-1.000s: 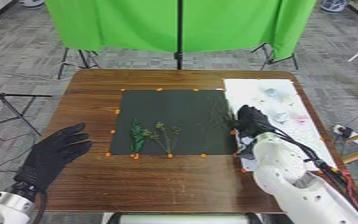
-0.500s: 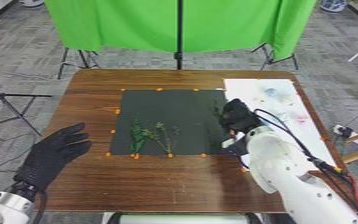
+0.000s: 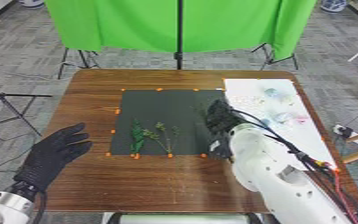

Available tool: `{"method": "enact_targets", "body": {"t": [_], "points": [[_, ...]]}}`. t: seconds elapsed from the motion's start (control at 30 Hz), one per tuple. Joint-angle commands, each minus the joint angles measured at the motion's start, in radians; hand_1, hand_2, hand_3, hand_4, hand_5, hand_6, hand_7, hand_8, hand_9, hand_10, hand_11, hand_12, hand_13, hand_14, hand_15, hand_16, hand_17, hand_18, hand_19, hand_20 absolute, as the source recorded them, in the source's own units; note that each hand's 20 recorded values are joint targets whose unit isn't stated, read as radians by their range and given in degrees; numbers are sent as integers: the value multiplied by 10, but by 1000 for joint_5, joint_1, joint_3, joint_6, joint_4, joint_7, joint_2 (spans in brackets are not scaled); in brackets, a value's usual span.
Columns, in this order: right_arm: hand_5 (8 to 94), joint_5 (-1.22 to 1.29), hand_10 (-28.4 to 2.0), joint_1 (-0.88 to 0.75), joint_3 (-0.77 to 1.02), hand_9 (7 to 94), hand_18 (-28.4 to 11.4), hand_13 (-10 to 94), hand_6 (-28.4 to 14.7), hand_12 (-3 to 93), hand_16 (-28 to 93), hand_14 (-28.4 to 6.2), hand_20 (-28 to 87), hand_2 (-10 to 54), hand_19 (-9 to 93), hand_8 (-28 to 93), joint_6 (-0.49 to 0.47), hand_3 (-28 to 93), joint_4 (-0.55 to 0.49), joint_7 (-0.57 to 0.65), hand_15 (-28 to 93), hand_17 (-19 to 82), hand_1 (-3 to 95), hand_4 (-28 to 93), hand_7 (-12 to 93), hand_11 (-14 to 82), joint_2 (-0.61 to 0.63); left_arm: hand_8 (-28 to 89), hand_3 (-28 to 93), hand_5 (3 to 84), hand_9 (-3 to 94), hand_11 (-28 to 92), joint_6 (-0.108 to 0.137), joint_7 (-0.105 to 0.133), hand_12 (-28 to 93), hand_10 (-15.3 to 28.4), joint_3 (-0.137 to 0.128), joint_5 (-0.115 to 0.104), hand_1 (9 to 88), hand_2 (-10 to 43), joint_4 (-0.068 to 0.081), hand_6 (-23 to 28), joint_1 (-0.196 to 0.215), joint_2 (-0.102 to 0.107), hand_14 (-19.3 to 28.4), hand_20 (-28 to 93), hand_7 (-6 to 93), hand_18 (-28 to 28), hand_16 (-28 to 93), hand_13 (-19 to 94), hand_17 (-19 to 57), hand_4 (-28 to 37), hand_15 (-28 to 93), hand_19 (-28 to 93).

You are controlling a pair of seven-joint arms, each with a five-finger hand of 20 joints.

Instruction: Arrange flowers

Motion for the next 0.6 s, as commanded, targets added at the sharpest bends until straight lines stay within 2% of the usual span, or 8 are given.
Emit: {"method": "enact_targets", "body": {"t": [0.03, 0.6], "points": [[649, -80, -62, -32, -42, 937, -193, 898, -107, 294, 347, -20, 561, -95, 932, -109, -7, 889, 42, 20, 681, 560, 453, -134, 683, 396, -41, -145, 755, 327, 282, 375, -5, -16, 136, 140, 5, 2, 248, 13, 6, 53, 5, 1, 166, 89, 282, 231, -65, 219, -94, -283, 558, 553], [627, -118, -69, -28, -66, 937, -189, 903, -72, 247, 354, -17, 558, -90, 932, -28, -14, 857, 80, 43, 666, 569, 431, -170, 669, 396, -82, -144, 757, 327, 282, 375, -9, -14, 136, 140, 10, 3, 248, 12, 9, 53, 5, 2, 165, 90, 282, 231, -64, 219, -94, -283, 558, 553]]}}
